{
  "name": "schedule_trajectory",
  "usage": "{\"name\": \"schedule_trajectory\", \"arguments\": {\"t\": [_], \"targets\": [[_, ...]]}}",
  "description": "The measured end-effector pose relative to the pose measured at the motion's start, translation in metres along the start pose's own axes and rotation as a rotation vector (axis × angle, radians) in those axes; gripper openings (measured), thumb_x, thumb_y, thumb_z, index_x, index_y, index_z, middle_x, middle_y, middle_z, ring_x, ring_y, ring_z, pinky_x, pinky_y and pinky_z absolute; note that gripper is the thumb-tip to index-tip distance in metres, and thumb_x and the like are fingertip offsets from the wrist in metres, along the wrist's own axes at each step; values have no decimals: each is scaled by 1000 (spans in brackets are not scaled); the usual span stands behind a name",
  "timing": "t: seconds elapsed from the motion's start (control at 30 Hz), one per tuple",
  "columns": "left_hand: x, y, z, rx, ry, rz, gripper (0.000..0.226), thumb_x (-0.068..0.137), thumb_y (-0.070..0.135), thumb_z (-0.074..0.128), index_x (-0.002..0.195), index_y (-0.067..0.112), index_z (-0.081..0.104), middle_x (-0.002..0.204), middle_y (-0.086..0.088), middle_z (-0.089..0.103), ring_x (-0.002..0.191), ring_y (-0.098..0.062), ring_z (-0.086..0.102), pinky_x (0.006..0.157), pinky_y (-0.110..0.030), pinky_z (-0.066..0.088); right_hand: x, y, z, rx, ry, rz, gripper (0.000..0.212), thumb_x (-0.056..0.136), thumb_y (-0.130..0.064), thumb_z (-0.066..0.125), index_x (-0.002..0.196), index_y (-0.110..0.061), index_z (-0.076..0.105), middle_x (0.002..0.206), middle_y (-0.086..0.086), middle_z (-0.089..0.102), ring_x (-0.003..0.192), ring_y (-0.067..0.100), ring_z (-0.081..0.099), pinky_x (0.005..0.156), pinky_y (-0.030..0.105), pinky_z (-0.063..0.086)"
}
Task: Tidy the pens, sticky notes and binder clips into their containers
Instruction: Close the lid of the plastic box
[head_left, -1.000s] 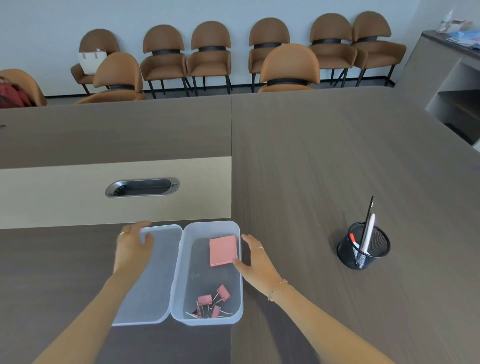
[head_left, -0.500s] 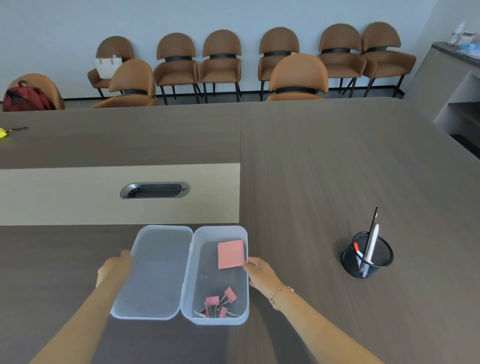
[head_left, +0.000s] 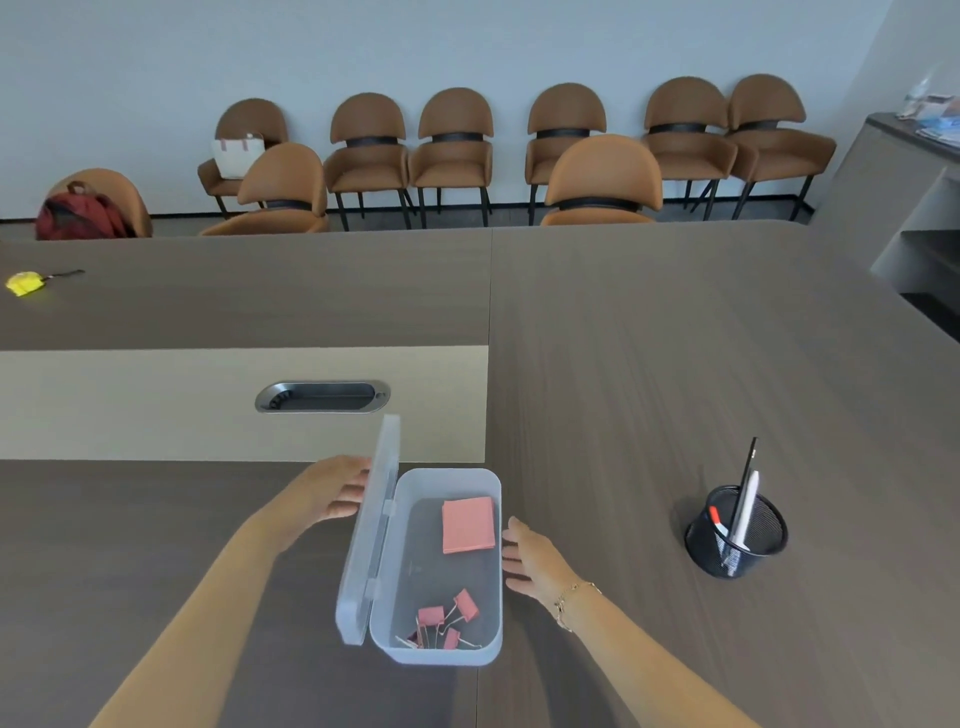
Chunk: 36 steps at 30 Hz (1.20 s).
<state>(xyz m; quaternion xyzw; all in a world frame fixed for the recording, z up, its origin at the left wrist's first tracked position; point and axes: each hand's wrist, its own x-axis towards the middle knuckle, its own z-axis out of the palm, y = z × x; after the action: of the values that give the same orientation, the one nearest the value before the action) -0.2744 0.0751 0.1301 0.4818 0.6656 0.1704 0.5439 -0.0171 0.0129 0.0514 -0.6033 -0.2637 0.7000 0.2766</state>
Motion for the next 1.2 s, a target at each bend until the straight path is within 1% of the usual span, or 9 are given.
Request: {"name": "schedule_trajectory", "arguments": {"t": [0.1, 0.23, 0.37, 0.43, 0.47, 0.53, 0.63, 0.83, 1.2], "targets": [[15, -19, 27, -26, -5, 20, 35, 83, 42, 61, 116, 32, 59, 129, -1, 61, 108, -16, 58, 110, -48, 39, 6, 2, -6, 42, 22, 0, 27, 99, -40, 33, 102, -18, 47, 94, 0, 54, 100, 21, 48, 106, 41, 36], [7, -20, 67, 52, 62, 90, 42, 89, 34, 61, 124, 43, 41, 121, 14, 47, 127, -14, 39, 100, -31, 36, 8, 0, -10, 76, 15, -17, 46, 96, -45, 40, 127, -12, 43, 114, 9, 49, 108, 23, 47, 108, 44, 36], [14, -29, 84, 251, 16, 104, 73, 82, 37, 68, 131, 56, 18, 140, 6, 31, 141, -19, 17, 113, -44, 26, 10, 2, -12, -23, -6, -104, 45, 93, -43, 47, 132, -21, 38, 130, 10, 50, 123, 25, 47, 110, 44, 36], [22, -37, 91, 367, 21, 67, 112, 68, 50, 76, 146, 45, -3, 160, -3, -3, 148, -29, 2, 116, -49, 24, 13, 10, -13, -228, -3, -253, 56, 92, -37, 52, 142, -27, 26, 135, -3, 50, 125, 18, 47, 110, 39, 34], [24, -39, 95, 450, 44, 55, 124, 62, 56, 77, 147, 43, -12, 159, -3, -19, 148, -33, -3, 116, -50, 23, 13, 12, -12, -346, -14, -325, 62, 92, -34, 54, 144, -30, 21, 137, -10, 44, 127, 15, 44, 111, 37, 33], [27, -39, 101, 585, 73, 92, 129, 58, 63, 76, 147, 41, -15, 156, -2, -31, 148, -37, -7, 115, -51, 25, 15, 14, -7, -522, -41, -407, 73, 90, -34, 57, 146, -34, 11, 149, -12, 29, 136, 15, 34, 116, 40, 28], [30, -37, 101, 674, 38, 96, 125, 59, 69, 71, 148, 39, -11, 155, -2, -33, 147, -38, -8, 113, -52, 28, 18, 10, -3, -591, -55, -411, 79, 89, -33, 58, 146, -34, 4, 155, -6, 23, 140, 19, 29, 117, 45, 27], [33, -39, 102, 766, 62, 95, 121, 59, 74, 65, 149, 39, -8, 155, -3, -33, 144, -41, 12, 107, -48, 38, 21, 14, -8, -526, -61, -394, 73, 89, -25, 60, 145, -34, 15, 153, -5, 30, 138, 18, 34, 115, 43, 31], [38, -43, 108, 855, 118, 119, 120, 61, 76, 63, 148, 38, -10, 156, -6, -30, 140, -42, 23, 101, -47, 45, 20, 12, -7, -569, -57, -375, 70, 91, -27, 58, 145, -37, 14, 155, -6, 26, 141, 19, 28, 116, 47, 29]]}}
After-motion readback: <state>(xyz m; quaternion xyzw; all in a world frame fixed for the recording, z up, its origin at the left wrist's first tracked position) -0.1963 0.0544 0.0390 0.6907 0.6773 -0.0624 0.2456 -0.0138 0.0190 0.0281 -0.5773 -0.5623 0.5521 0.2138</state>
